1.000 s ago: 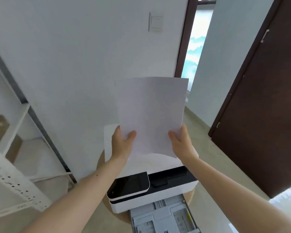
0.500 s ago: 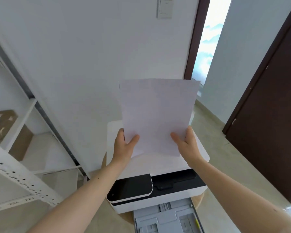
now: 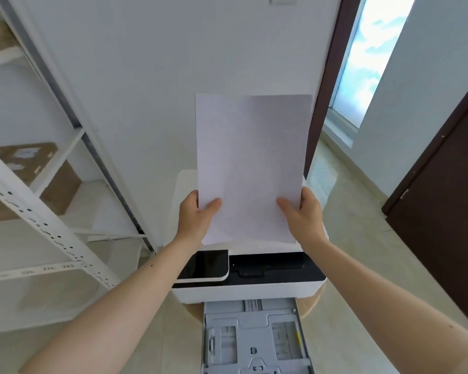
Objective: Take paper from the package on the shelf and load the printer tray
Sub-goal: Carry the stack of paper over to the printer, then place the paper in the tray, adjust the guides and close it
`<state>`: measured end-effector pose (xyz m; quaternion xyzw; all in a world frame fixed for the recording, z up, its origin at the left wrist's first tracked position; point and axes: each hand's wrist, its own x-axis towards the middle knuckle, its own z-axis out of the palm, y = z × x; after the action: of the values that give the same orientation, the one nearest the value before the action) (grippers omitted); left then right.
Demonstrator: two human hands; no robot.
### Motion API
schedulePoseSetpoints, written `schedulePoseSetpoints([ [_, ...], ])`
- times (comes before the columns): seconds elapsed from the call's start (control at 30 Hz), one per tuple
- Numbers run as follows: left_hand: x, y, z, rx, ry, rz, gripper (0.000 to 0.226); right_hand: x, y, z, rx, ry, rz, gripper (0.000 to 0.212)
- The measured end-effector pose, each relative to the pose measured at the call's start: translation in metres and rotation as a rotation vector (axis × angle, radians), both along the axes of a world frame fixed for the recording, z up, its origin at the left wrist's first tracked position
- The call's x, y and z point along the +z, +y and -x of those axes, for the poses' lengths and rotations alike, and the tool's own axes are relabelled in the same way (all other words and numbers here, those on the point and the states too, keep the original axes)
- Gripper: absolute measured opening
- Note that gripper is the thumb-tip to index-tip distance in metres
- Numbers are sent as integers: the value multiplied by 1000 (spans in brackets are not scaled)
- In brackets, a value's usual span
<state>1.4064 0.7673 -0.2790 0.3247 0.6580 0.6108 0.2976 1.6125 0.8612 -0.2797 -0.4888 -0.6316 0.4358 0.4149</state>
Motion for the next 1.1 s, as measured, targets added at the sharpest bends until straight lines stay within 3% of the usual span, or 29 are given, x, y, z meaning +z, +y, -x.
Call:
schedulePoseSetpoints([
  [0.67, -75, -178, -116, 74, -230, 284, 25, -77, -149, -105, 120, -37, 249, 15],
  [1.1, -134, -246, -137, -9, -355, 430, 28, -140, -230, -130, 33, -152, 357, 11],
])
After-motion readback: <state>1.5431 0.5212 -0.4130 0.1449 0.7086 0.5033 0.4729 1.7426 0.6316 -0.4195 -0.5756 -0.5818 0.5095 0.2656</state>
